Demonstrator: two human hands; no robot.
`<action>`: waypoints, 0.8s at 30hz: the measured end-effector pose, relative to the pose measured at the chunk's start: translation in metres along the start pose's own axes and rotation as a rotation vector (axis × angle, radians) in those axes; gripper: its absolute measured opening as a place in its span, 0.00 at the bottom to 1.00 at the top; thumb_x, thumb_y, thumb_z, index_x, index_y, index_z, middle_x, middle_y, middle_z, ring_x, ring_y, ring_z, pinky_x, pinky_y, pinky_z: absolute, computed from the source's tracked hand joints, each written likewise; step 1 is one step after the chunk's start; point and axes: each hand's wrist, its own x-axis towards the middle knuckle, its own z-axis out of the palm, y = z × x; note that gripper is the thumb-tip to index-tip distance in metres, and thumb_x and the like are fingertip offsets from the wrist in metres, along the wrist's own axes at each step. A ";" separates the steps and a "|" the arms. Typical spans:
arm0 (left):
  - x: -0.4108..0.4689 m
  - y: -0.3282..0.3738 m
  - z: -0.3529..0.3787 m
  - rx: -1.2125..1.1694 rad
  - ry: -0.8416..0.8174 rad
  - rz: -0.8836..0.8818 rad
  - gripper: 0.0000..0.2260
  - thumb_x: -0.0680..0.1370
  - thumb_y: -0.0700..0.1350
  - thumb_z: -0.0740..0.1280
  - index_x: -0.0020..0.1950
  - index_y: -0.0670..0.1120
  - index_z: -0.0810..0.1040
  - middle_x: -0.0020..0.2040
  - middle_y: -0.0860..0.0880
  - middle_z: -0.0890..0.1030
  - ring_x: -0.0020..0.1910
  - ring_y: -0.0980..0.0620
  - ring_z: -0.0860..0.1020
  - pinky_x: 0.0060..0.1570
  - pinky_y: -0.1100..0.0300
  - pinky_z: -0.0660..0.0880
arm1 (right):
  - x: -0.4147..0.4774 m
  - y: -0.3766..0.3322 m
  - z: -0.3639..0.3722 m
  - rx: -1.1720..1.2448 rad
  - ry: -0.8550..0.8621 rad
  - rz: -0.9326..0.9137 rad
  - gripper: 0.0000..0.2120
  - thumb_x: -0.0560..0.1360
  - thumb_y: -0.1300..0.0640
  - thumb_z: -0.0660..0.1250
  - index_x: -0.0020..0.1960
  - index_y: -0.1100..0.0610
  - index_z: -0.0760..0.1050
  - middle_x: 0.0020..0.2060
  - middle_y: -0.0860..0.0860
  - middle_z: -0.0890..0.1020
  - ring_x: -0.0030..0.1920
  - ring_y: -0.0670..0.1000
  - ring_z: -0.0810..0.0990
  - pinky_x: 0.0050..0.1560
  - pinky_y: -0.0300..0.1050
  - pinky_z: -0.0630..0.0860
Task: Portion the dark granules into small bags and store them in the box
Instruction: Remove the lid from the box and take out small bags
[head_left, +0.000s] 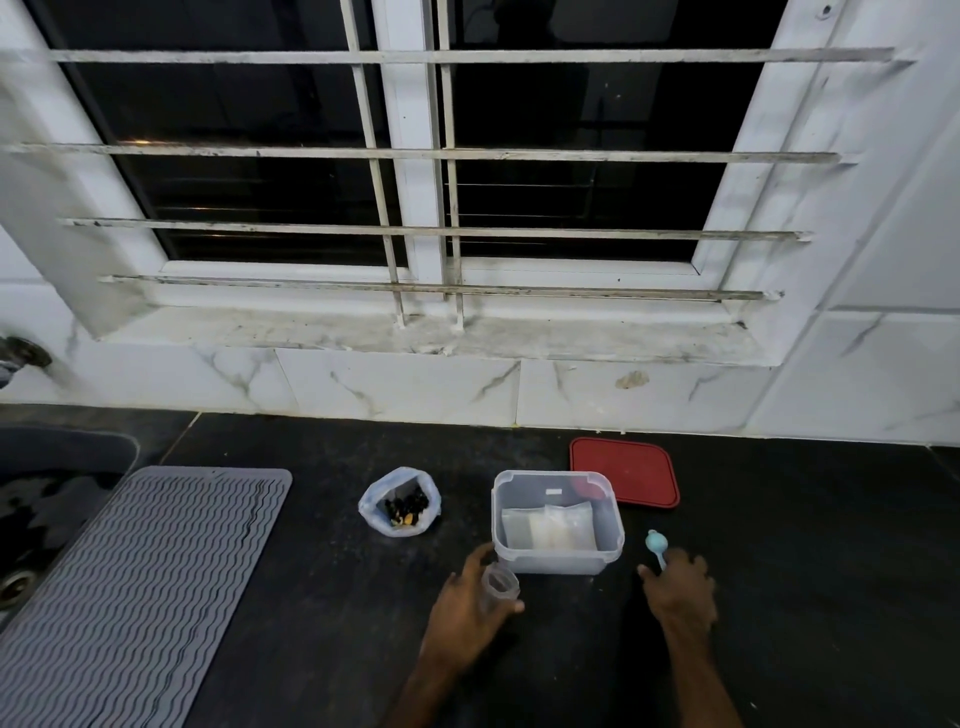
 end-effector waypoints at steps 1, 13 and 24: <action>0.001 0.000 0.002 -0.043 0.015 -0.010 0.37 0.71 0.54 0.74 0.75 0.58 0.60 0.67 0.56 0.76 0.64 0.58 0.74 0.67 0.54 0.72 | -0.001 0.000 0.002 -0.009 0.023 0.000 0.22 0.75 0.50 0.70 0.66 0.57 0.72 0.65 0.60 0.70 0.65 0.63 0.71 0.61 0.57 0.72; 0.001 0.001 0.023 -0.253 0.263 -0.037 0.34 0.72 0.48 0.75 0.74 0.55 0.62 0.69 0.57 0.72 0.67 0.59 0.71 0.66 0.66 0.68 | 0.000 0.004 0.010 0.055 0.077 0.011 0.16 0.74 0.60 0.70 0.60 0.59 0.71 0.58 0.60 0.79 0.61 0.62 0.76 0.58 0.55 0.73; 0.006 -0.004 0.027 -0.280 0.198 -0.030 0.45 0.67 0.46 0.80 0.77 0.53 0.57 0.73 0.59 0.63 0.71 0.62 0.64 0.62 0.77 0.62 | 0.002 0.005 0.011 -0.121 0.004 0.032 0.14 0.76 0.56 0.66 0.62 0.52 0.76 0.62 0.56 0.75 0.65 0.58 0.70 0.61 0.54 0.72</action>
